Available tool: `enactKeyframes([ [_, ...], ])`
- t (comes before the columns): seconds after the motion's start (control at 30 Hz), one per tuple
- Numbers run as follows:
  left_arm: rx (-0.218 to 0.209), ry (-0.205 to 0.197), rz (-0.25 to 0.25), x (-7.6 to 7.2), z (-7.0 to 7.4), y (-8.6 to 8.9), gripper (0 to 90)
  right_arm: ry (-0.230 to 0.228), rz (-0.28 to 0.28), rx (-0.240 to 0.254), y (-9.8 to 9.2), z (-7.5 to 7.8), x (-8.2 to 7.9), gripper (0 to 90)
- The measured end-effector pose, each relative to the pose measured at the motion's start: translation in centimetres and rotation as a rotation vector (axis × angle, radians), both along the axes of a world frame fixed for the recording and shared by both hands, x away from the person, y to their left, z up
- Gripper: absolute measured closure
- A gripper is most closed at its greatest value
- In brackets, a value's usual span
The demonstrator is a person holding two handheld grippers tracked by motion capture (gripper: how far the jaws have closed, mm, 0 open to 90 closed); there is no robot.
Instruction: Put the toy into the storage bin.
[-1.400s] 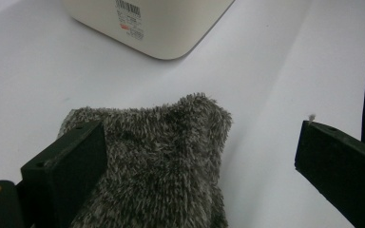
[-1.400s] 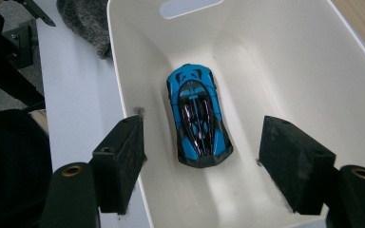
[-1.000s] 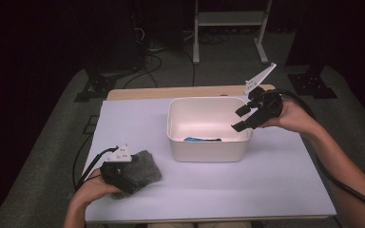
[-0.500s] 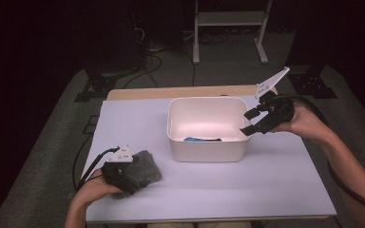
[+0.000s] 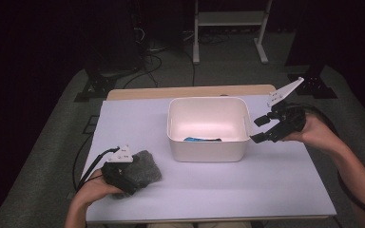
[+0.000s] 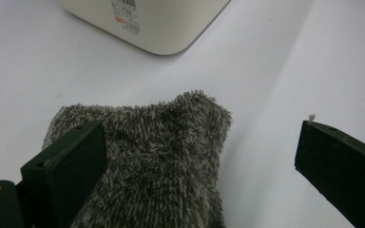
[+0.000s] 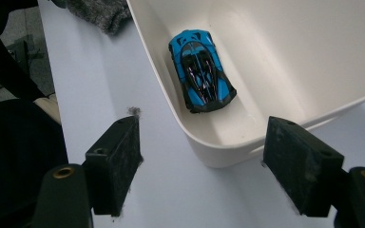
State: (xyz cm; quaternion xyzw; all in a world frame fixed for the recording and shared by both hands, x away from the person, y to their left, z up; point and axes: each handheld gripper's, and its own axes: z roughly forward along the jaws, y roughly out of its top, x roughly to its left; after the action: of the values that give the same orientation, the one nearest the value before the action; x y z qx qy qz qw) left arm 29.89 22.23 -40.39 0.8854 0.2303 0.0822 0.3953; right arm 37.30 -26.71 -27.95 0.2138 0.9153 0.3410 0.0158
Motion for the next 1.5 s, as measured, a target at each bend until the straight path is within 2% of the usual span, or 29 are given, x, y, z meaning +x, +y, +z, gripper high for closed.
enactKeyframes([
  [0.5,0.009,-0.002,0.004,0.0,-0.1,-0.1,3.0,0.026,-0.036,0.032,-2.2,-2.6,-0.7,24.1],
  [0.6,0.005,0.000,0.005,0.0,-0.2,-0.2,3.0,0.030,-0.046,0.042,-2.9,-3.6,-0.7,23.3],
  [1.03,0.018,-0.002,0.000,0.0,-0.2,-0.1,3.1,0.054,-0.074,0.070,-3.9,-6.5,-1.3,20.8],
  [1.5,0.014,0.001,0.001,-0.1,-0.3,-0.2,3.0,0.071,-0.113,0.116,-5.0,-9.3,-1.5,19.1],
])
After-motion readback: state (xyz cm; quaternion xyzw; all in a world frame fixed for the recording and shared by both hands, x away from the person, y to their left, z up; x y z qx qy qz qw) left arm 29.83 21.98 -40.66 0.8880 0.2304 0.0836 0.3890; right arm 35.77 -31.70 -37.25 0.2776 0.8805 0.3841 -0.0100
